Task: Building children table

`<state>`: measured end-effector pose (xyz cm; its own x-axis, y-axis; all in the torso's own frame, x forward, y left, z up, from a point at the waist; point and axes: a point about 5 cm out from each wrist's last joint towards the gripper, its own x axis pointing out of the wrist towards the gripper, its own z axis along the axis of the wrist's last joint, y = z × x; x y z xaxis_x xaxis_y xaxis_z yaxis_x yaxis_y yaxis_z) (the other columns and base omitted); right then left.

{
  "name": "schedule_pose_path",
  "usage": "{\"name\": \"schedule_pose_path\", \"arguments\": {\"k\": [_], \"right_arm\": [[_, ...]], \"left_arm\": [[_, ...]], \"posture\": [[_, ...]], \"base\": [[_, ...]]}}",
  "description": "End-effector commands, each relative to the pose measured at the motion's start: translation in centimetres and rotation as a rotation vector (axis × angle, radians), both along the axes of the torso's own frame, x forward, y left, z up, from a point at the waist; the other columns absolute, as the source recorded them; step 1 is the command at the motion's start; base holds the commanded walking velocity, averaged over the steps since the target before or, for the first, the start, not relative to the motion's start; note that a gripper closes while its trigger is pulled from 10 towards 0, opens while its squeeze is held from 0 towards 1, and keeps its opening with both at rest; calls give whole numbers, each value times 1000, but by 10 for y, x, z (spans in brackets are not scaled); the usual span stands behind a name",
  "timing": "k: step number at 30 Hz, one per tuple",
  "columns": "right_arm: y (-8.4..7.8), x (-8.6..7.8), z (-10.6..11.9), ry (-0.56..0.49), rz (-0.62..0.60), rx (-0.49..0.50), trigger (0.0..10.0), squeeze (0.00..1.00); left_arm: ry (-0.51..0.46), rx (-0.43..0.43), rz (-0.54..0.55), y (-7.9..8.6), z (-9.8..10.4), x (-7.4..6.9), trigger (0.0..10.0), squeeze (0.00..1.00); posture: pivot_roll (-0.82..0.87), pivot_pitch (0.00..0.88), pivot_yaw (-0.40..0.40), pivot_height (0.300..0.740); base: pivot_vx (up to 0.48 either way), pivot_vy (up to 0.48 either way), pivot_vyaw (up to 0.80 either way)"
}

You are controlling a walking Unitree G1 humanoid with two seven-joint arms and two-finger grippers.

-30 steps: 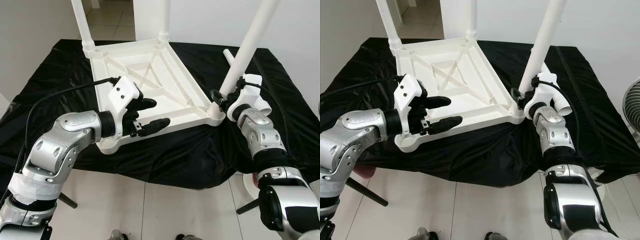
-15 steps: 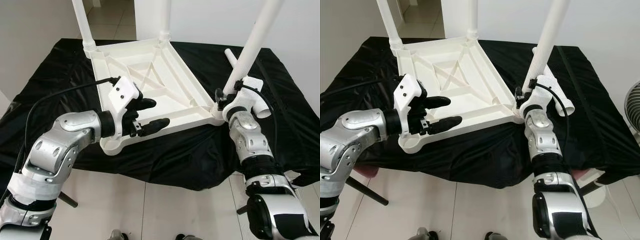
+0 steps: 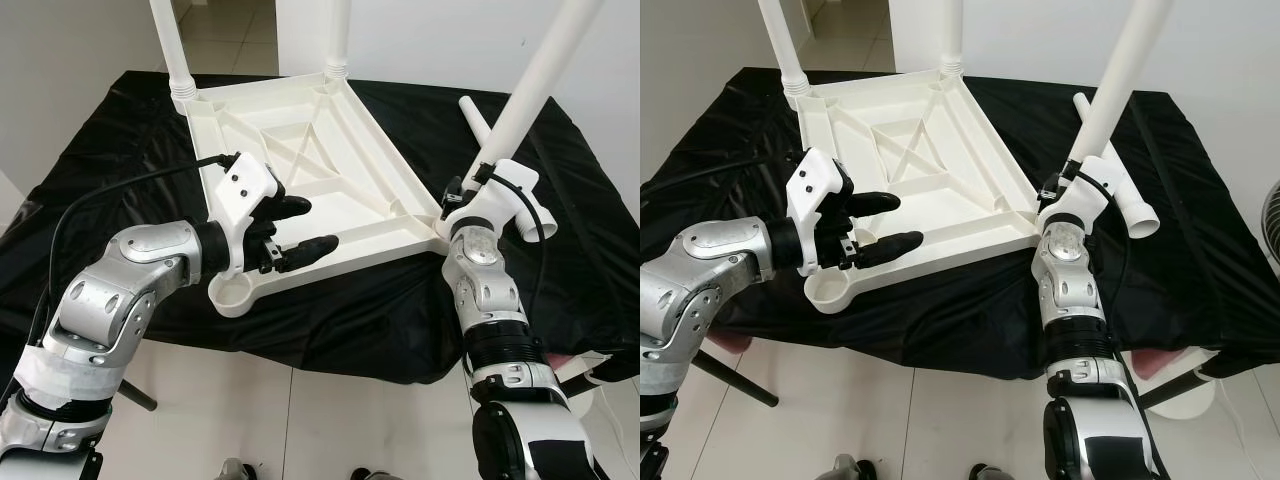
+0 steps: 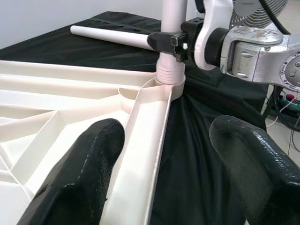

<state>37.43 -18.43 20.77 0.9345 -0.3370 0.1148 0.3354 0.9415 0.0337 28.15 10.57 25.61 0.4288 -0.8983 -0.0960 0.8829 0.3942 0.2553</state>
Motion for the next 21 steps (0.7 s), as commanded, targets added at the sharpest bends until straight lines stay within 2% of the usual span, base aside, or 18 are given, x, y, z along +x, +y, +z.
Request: {"name": "schedule_pose_path", "arguments": {"k": [1,2,6,7,11,14,16,18,21], "right_arm": [[-6,-6,-56,261,9,18,10000,0],[-5,-6,-53,231,24,22,10000,1000],[1,-5,-46,176,108,41,10000,1000],[13,-4,-39,132,271,79,10000,0],[16,-5,-32,88,329,63,10000,0],[17,-8,-24,74,467,0,10000,0],[16,-8,-24,75,487,-21,10000,0],[10,-9,-22,88,512,-85,10000,0],[6,-9,-21,95,530,-100,10000,0]], "left_arm": [[-5,11,-25,-1,1,-2,10000,0],[-5,11,-23,-1,1,-2,10000,0],[-6,12,-23,-1,1,-2,10000,0],[-6,11,-24,-2,0,-3,10000,0],[-6,10,-24,-2,0,-3,10000,0],[-6,8,-22,-2,0,-2,10000,0],[-6,7,-22,-2,0,-2,10000,0],[-6,6,-22,-2,1,-2,10000,0],[-7,5,-22,-2,1,-2,10000,0]], "posture": [[-3,162,46,740],[-3,160,45,740],[-4,159,43,740],[-4,158,43,740],[-6,158,41,740],[-8,155,40,740],[-8,155,40,740],[-9,154,40,740],[-10,153,40,740]], "base": [[0,0,0],[0,0,0],[0,0,0],[0,0,0],[0,0,0],[0,0,0],[0,0,0],[0,0,0],[0,0,0]]}}
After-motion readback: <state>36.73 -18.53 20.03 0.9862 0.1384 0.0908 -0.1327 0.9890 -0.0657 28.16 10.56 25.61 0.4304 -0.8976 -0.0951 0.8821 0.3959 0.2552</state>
